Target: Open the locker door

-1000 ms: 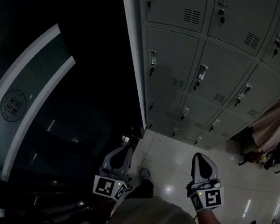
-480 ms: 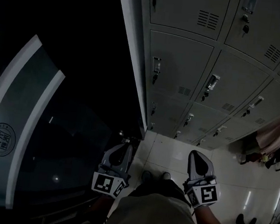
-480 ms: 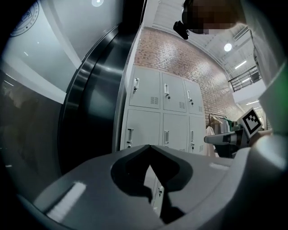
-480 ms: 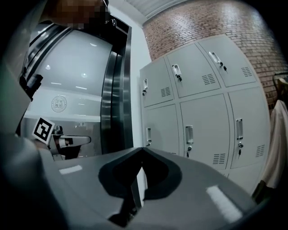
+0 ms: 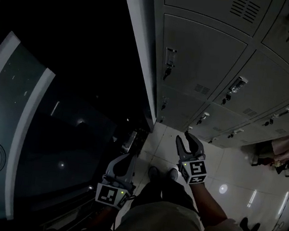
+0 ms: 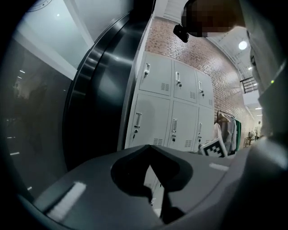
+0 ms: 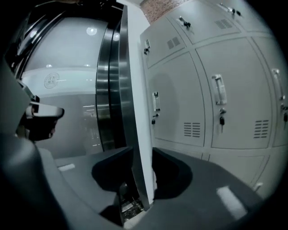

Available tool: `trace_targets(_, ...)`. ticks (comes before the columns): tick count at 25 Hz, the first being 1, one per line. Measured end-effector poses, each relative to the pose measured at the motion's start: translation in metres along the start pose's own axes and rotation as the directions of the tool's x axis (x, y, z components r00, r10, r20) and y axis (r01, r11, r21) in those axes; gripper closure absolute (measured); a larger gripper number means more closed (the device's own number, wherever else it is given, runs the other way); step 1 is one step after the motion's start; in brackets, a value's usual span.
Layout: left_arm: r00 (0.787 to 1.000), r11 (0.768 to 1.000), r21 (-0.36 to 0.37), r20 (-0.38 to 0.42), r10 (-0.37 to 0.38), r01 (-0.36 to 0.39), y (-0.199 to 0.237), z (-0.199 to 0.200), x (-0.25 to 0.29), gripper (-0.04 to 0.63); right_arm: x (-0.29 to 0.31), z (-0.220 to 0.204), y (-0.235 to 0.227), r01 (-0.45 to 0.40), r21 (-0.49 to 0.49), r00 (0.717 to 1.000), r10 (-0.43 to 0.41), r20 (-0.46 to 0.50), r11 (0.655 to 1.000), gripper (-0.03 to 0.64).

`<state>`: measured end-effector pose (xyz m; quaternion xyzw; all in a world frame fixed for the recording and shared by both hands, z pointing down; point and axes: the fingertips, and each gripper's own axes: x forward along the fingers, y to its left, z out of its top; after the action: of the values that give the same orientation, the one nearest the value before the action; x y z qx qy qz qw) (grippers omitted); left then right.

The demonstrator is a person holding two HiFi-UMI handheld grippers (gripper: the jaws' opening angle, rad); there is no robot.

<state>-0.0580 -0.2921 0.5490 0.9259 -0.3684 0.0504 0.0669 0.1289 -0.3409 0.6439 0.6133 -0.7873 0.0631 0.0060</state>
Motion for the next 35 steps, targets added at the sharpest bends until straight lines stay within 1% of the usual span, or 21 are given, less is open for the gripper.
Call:
trace_targets(5,1.000,1.000,-0.003,-0.015,0.014,-0.014,0.015,-0.040,0.015,0.537,0.100,-0.115,-0.025,-0.027,0.023,0.995,0.029,-0.092,0.999,0.400)
trace_targets(7,0.999,1.000,-0.003,-0.031,0.019,-0.019,0.020,-0.059,0.017,0.537,0.138,-0.158,-0.035,-0.028,0.028,0.991,0.031,-0.128,0.999,0.377)
trace_targets(11,0.998,1.000,0.000,-0.067,0.021,-0.021,0.033,-0.099,0.020,0.537,0.200,-0.233,-0.052,-0.026,0.061,0.981,0.037,-0.189,0.998,0.367)
trace_targets(14,0.995,1.000,0.009,-0.092,0.028,-0.027,0.044,-0.130,0.026,0.537,0.237,-0.271,-0.065,-0.018,0.066,0.978,0.032,-0.207,0.998,0.367)
trace_targets(17,0.994,0.999,0.022,-0.108,0.033,-0.030,0.052,-0.154,0.035,0.537,0.270,-0.294,-0.075,-0.014,0.081,0.979,0.030,-0.204,0.997,0.367)
trace_targets(22,0.996,0.999,0.050,-0.084,0.020,-0.016,0.056,-0.183,0.045,0.537,0.314,-0.325,-0.084,0.017,0.087,0.976,0.002,-0.216,0.996,0.368)
trace_targets(25,0.996,0.999,0.032,-0.093,0.012,-0.009,0.056,-0.203,0.052,0.537,0.331,-0.336,-0.086,0.026,0.079,0.976,-0.008,-0.218,0.997,0.383)
trace_targets(28,0.995,1.000,0.016,-0.100,0.001,0.000,0.055,-0.217,0.056,0.537,0.339,-0.342,-0.084,0.048,0.062,0.979,-0.034,-0.203,0.997,0.396)
trace_targets(31,0.994,1.000,0.012,-0.105,-0.010,0.011,0.054,-0.228,0.058,0.537,0.342,-0.346,-0.085,0.085,0.067,0.980,-0.071,-0.184,0.994,0.391)
trace_targets(33,0.995,1.000,0.004,-0.102,-0.013,0.013,0.052,-0.234,0.059,0.537,0.340,-0.346,-0.087,0.097,0.061,0.978,-0.083,-0.193,0.993,0.401)
trace_targets(35,0.994,1.000,-0.001,-0.107,-0.011,0.011,0.052,-0.239,0.058,0.537,0.338,-0.345,-0.089,0.115,0.074,0.972,-0.097,-0.212,0.991,0.423)
